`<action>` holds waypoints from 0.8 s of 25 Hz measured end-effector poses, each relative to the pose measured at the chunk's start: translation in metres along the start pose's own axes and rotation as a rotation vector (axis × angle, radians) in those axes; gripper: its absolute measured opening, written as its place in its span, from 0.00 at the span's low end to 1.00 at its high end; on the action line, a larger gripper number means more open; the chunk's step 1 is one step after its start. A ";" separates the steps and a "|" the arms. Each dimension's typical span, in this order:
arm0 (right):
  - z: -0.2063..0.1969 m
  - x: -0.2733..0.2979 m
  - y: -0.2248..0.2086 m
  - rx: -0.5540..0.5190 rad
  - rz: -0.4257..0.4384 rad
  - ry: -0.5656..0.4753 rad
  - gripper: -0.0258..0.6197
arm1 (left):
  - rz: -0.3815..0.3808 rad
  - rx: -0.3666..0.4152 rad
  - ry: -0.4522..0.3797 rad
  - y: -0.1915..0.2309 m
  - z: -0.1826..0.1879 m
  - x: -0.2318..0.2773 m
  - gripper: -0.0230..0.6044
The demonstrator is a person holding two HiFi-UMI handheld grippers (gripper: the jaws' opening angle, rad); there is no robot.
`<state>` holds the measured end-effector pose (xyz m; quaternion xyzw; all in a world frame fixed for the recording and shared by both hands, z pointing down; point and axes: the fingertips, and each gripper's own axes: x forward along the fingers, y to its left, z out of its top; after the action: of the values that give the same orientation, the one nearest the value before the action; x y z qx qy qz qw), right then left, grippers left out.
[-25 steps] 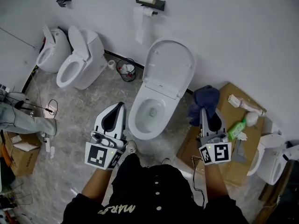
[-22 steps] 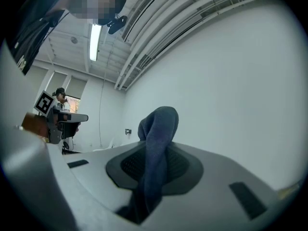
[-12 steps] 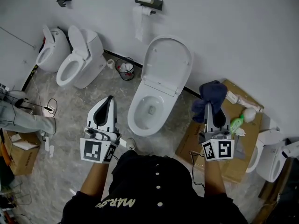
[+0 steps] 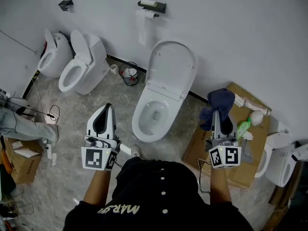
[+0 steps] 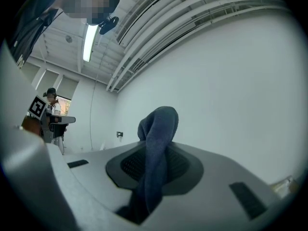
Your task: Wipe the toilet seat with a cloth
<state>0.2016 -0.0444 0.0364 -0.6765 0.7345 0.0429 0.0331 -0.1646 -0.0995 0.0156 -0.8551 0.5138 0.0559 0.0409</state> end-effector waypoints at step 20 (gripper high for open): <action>-0.017 -0.013 -0.005 -0.020 -0.027 0.014 0.15 | -0.010 0.002 0.030 -0.009 -0.017 -0.011 0.05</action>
<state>0.2074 -0.0335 0.0544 -0.6870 0.7249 0.0449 0.0219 -0.1611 -0.0875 0.0344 -0.8584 0.5101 0.0422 0.0343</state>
